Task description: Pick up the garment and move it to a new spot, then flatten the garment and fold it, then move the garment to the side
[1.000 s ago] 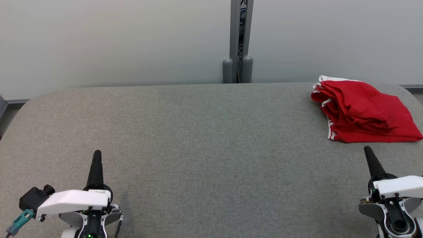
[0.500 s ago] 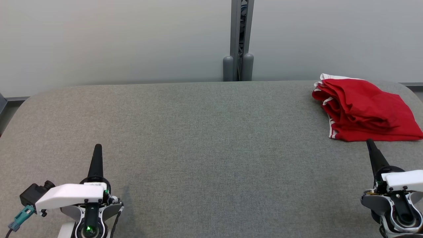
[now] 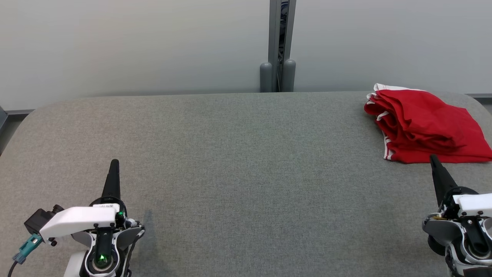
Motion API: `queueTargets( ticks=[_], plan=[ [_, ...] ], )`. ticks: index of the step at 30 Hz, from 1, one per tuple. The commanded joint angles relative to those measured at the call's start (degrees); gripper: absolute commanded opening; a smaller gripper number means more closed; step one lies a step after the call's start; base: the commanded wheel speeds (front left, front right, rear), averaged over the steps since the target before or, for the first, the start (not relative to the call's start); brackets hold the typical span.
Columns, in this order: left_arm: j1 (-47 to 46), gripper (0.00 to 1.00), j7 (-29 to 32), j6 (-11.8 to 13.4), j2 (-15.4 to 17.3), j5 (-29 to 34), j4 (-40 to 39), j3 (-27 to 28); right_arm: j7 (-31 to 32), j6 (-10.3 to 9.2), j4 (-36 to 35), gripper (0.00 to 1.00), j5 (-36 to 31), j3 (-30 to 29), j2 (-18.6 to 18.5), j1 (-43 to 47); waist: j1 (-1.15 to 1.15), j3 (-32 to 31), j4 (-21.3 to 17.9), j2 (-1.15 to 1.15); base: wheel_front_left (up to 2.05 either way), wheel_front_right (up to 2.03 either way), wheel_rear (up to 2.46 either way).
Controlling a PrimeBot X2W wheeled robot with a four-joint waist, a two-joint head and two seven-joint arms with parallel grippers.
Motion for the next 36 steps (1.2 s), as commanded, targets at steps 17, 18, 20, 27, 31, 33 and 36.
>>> queueTargets(
  ticks=[17,18,20,27,31,33,36],
  plan=[
    [-3.4,0.00,1.3,-1.0,0.2,-8.1,1.1,-0.2,2.7,0.02,0.5,0.00,7.3,-1.3,-0.7,-2.5,0.00,0.7,0.1,0.00,0.00,0.00,0.00],
    [-3.5,0.00,1.4,-1.0,0.2,-8.3,1.2,-0.2,2.7,0.02,0.5,0.00,7.6,-1.4,-0.7,-2.5,0.00,0.7,0.1,0.00,0.00,0.00,0.00],
    [-3.8,0.00,1.5,-1.1,0.1,-9.2,1.3,-0.2,3.1,0.02,0.6,0.00,8.3,-1.5,-0.7,-2.6,0.00,0.8,0.1,0.00,0.00,0.00,0.00],
    [-3.6,0.00,1.6,-1.0,0.1,-9.6,1.4,-0.2,3.1,0.02,0.6,0.00,8.6,-1.5,-0.7,-2.7,0.00,0.8,0.1,0.00,0.00,0.00,0.00],
    [-3.6,0.00,1.6,-1.0,0.1,-9.6,1.4,-0.2,3.1,0.02,0.6,0.00,8.6,-1.5,-0.7,-2.7,0.00,0.8,0.1,0.00,0.00,0.00,0.00],
    [-3.6,0.00,1.6,-1.0,0.1,-9.6,1.4,-0.2,3.1,0.01,0.6,0.00,8.7,-1.5,-0.7,-2.7,0.00,0.8,0.1,0.00,0.00,0.00,0.00],
    [-3.6,0.00,1.6,-1.0,0.1,-9.6,1.4,-0.2,3.0,0.02,0.6,0.00,8.7,-1.5,-0.7,-2.7,0.00,0.8,0.1,0.00,0.00,0.00,0.00]
  ],
)
